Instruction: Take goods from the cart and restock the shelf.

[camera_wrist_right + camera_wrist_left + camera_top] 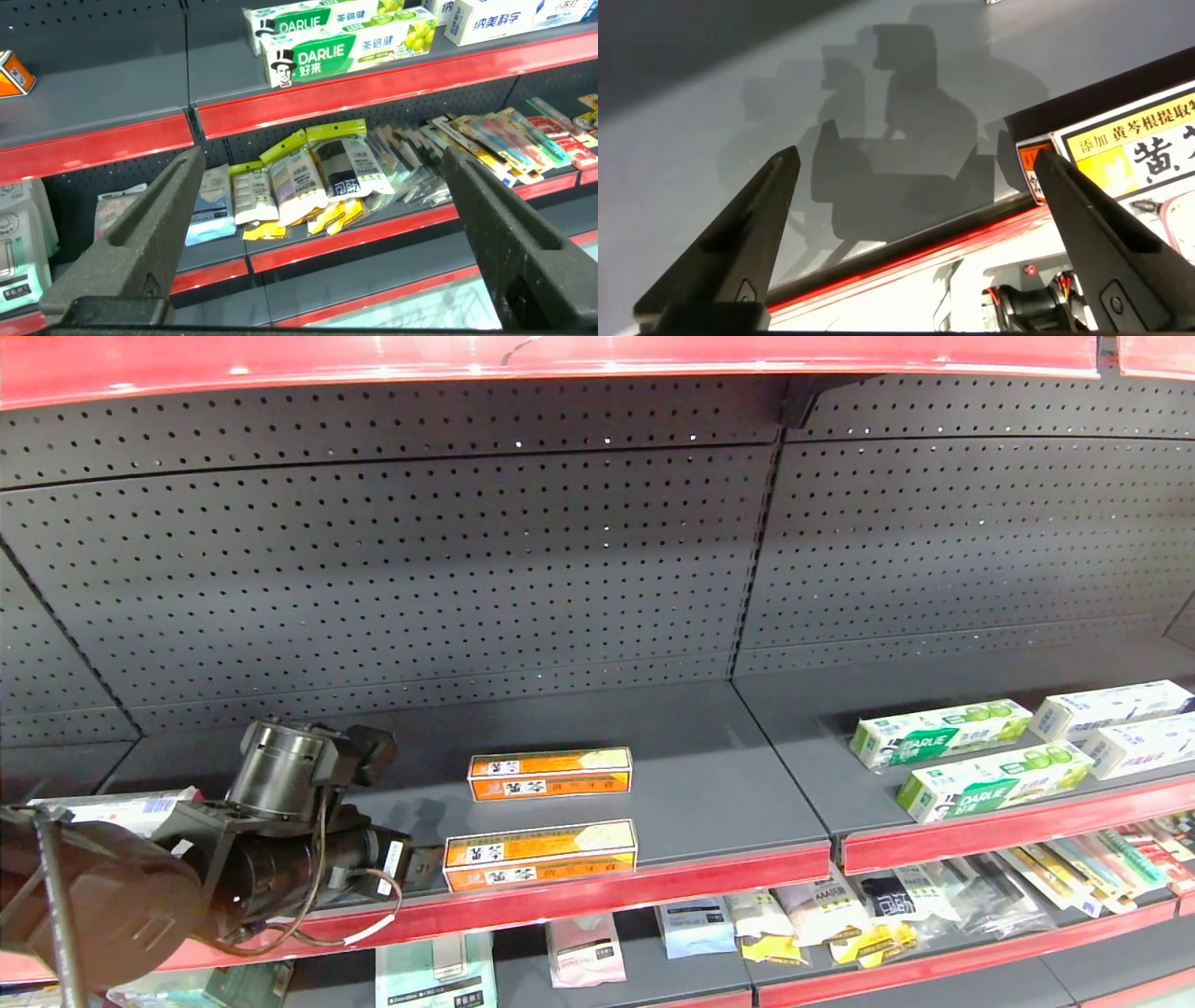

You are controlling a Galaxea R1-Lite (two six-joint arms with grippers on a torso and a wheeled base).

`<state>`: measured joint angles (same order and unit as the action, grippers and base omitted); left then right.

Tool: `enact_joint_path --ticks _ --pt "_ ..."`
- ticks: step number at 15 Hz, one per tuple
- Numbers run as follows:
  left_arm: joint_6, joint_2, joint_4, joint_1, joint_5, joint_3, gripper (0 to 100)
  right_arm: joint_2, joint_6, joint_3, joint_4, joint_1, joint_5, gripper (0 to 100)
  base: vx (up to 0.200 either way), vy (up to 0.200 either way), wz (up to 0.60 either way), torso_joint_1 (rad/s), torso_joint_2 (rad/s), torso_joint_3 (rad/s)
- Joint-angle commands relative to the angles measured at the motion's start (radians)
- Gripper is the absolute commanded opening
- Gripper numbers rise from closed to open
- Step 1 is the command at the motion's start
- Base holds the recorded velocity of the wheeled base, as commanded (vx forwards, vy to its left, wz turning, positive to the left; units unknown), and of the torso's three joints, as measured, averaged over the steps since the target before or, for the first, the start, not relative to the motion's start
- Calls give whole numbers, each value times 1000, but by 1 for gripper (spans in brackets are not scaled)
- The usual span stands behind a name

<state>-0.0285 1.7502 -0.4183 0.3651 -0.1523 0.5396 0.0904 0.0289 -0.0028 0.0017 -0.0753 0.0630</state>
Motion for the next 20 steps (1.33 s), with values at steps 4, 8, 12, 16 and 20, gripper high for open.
enact_joint_path --ticks 4,8,12,16,20 --pt "-1 6 1 6 -1 -1 100 2 0 0 0 0 0 100 0 0 0 0 0 0" --pt "2 -60 0 -9 0 -3 100 2 0 0 0 0 0 100 0 0 0 0 0 0" --pt "58 -330 27 -137 19 -87 100 2 0 0 0 0 0 100 0 0 0 0 0 0" --pt "124 -934 328 -433 195 -188 100 2 0 0 0 0 0 100 0 0 0 0 0 0" --pt "104 -1422 586 -425 298 -260 100 2 0 0 0 0 0 100 0 0 0 0 0 0"
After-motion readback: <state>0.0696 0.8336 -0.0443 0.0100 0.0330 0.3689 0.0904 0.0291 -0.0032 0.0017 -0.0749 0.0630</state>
